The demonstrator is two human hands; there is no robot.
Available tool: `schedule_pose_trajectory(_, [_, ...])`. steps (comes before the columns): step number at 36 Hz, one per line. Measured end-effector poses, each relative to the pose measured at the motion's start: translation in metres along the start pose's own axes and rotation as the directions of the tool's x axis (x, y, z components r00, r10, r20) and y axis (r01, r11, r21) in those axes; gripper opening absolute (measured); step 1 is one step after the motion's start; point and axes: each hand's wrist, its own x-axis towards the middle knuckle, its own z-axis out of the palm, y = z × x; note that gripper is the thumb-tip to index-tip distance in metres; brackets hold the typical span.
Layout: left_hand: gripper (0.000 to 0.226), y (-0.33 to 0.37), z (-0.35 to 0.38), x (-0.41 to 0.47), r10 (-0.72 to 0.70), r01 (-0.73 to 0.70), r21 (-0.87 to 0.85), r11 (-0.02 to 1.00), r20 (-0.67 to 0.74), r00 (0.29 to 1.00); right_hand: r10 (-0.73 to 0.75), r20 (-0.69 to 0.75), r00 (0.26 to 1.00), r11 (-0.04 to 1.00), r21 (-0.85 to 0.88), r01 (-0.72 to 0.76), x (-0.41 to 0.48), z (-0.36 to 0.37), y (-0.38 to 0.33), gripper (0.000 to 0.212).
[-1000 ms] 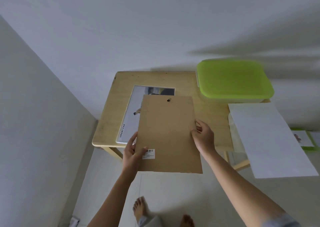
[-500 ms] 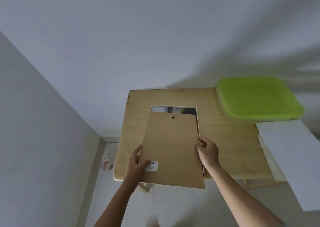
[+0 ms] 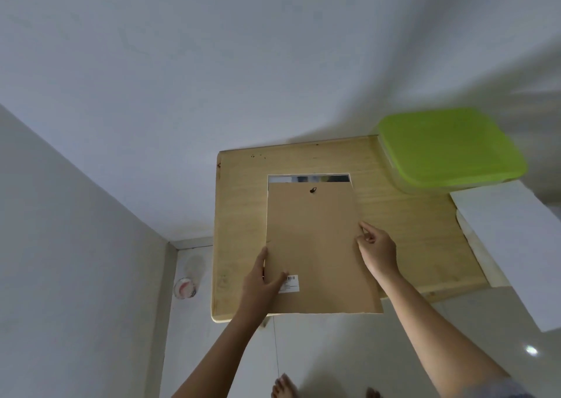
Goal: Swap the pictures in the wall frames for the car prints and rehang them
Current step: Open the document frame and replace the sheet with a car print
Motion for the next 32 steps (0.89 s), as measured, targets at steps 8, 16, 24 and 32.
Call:
schedule_pose_trajectory(8, [0.073, 0.006, 0.001, 0.000, 0.049, -0.041, 0.239, 0.970, -0.031, 0.998, 0.015, 0.031, 0.999, 0.995, -0.104, -0.012, 0.003, 0.004, 0.004, 0.044])
schedule_pose_trajectory(16, [0.075, 0.001, 0.002, 0.005, 0.084, -0.063, 0.397, 0.916, -0.035, 0.996, 0.024, 0.138, 0.990, 0.973, -0.232, 0.008, 0.001, 0.001, 0.006, 0.048])
schedule_pose_trajectory(24, [0.078, -0.003, 0.005, 0.007, 0.104, -0.079, 0.399, 0.914, -0.041, 0.994, 0.055, 0.227, 0.972, 0.902, -0.429, 0.050, 0.003, -0.005, 0.007, 0.051])
schedule_pose_trajectory(32, [0.079, -0.004, 0.005, 0.010, 0.114, -0.098, 0.372, 0.923, -0.021, 0.993, 0.043, 0.229, 0.973, 0.818, -0.567, 0.098, -0.003, -0.008, 0.007, 0.053])
